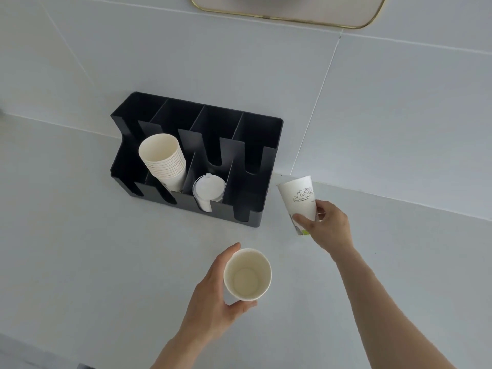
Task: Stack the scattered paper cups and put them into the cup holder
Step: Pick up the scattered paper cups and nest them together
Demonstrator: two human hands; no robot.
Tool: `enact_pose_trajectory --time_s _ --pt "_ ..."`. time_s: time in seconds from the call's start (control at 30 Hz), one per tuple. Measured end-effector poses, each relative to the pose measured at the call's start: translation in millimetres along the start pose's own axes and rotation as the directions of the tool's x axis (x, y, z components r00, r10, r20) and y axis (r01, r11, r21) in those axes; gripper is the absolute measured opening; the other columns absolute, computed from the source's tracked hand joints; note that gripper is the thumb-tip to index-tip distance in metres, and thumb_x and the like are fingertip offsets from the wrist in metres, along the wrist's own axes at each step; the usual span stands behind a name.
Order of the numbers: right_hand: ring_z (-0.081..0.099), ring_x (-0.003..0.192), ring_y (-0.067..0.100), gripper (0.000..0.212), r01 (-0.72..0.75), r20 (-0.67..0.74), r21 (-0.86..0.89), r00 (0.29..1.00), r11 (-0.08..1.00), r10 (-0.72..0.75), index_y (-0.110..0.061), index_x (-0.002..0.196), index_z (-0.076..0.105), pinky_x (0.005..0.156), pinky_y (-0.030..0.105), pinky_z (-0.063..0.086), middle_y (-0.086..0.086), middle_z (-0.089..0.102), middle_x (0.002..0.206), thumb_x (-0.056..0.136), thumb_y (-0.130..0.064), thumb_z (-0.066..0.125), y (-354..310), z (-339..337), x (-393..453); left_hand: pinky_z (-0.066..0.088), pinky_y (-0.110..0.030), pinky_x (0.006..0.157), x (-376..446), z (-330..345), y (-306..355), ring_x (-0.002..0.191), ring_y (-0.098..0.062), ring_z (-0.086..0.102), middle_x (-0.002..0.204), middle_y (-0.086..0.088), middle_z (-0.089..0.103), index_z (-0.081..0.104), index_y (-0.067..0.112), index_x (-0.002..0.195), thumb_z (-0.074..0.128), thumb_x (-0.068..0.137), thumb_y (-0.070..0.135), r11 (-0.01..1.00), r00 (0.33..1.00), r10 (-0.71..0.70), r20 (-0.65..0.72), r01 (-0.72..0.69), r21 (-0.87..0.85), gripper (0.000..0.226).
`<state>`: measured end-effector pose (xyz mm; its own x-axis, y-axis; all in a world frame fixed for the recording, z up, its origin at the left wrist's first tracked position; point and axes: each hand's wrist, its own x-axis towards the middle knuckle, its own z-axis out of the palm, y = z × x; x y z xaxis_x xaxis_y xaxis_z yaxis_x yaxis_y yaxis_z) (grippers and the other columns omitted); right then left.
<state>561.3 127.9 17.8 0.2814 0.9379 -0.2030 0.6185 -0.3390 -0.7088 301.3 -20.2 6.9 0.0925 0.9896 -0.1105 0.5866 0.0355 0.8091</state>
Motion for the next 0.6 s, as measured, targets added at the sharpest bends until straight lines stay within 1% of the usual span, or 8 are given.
enact_pose_trajectory --time_s 0.07,0.13,0.2,0.27,0.33,0.4,0.5,0.6 --pt "0.071 0.095 0.016 0.050 0.009 -0.006 0.264 1.000 0.965 -0.008 -0.020 0.119 0.070 0.083 0.040 0.061 -0.003 0.075 0.107 0.074 -0.031 0.088 -18 -11 -33 0.038 -0.009 0.093 1 0 2 0.122 0.021 0.039 0.142 0.047 0.031 0.020 0.059 0.143 0.090 0.064 0.046 1.000 1.000 -0.004 0.006 0.003 0.005 0.107" --pt "0.074 0.097 0.012 0.056 0.023 0.051 0.441 0.997 0.897 -0.051 -0.022 0.127 0.065 0.083 0.037 0.063 -0.006 0.075 0.111 0.076 -0.026 0.088 -33 -19 -65 0.039 -0.013 0.094 1 0 3 0.120 0.021 0.039 0.140 0.047 0.031 0.020 0.059 0.143 0.091 0.063 0.046 1.000 1.000 -0.005 0.005 0.005 0.012 0.108" --pt "0.074 0.100 0.011 0.060 0.054 0.120 0.534 0.983 0.844 -0.139 -0.024 0.132 0.061 0.082 0.035 0.063 -0.007 0.075 0.114 0.078 -0.020 0.088 -44 -25 -93 0.041 -0.018 0.096 1 1 5 0.121 0.017 0.042 0.140 0.045 0.034 0.021 0.059 0.144 0.091 0.062 0.046 1.000 1.000 -0.012 0.001 0.012 0.013 0.108" --pt "0.073 0.105 0.017 0.057 0.076 0.186 0.587 0.956 0.806 -0.226 -0.024 0.130 0.060 0.085 0.036 0.062 -0.004 0.074 0.115 0.080 -0.015 0.087 -49 -27 -116 0.046 -0.023 0.097 0 0 7 0.122 0.008 0.047 0.140 0.040 0.040 0.021 0.058 0.144 0.091 0.062 0.047 1.000 1.000 -0.022 -0.007 0.022 0.013 0.108" --pt "0.071 0.109 0.019 0.057 0.121 0.227 0.576 0.926 0.808 -0.300 -0.022 0.127 0.059 0.090 0.037 0.060 -0.002 0.074 0.117 0.079 -0.013 0.088 -50 -24 -133 0.051 -0.027 0.095 0 -1 10 0.121 0.001 0.052 0.138 0.034 0.047 0.021 0.058 0.143 0.090 0.062 0.047 1.000 1.000 -0.027 -0.006 0.027 0.013 0.107" --pt "0.069 0.114 0.014 0.061 0.180 0.248 0.512 0.905 0.840 -0.345 -0.024 0.127 0.057 0.096 0.035 0.057 -0.007 0.073 0.119 0.076 -0.014 0.090 -46 -15 -145 0.052 -0.023 0.088 0 -2 12 0.118 0.000 0.056 0.135 0.031 0.051 0.021 0.064 0.137 0.089 0.062 0.046 1.000 1.000 -0.022 0.000 0.022 0.011 0.103" --pt "0.061 0.121 0.005 0.068 0.266 0.248 0.376 0.894 0.888 -0.373 -0.031 0.130 0.055 0.104 0.033 0.051 -0.018 0.068 0.122 0.073 -0.021 0.090 -36 1 -155 0.051 -0.021 0.085 -1 -4 15 0.114 0.002 0.057 0.130 0.033 0.053 0.017 0.071 0.126 0.088 0.062 0.047 0.999 0.999 -0.036 0.008 0.036 0.024 0.099" --pt "0.057 0.124 0.003 0.072 0.318 0.227 0.290 0.894 0.903 -0.387 -0.035 0.136 0.053 0.105 0.034 0.050 -0.022 0.060 0.129 0.074 -0.026 0.088 -24 12 -161 0.052 -0.022 0.086 -4 -6 16 0.115 0.001 0.057 0.124 0.037 0.051 0.020 0.069 0.123 0.087 0.063 0.050 0.997 0.997 -0.069 0.022 0.069 0.027 0.092"
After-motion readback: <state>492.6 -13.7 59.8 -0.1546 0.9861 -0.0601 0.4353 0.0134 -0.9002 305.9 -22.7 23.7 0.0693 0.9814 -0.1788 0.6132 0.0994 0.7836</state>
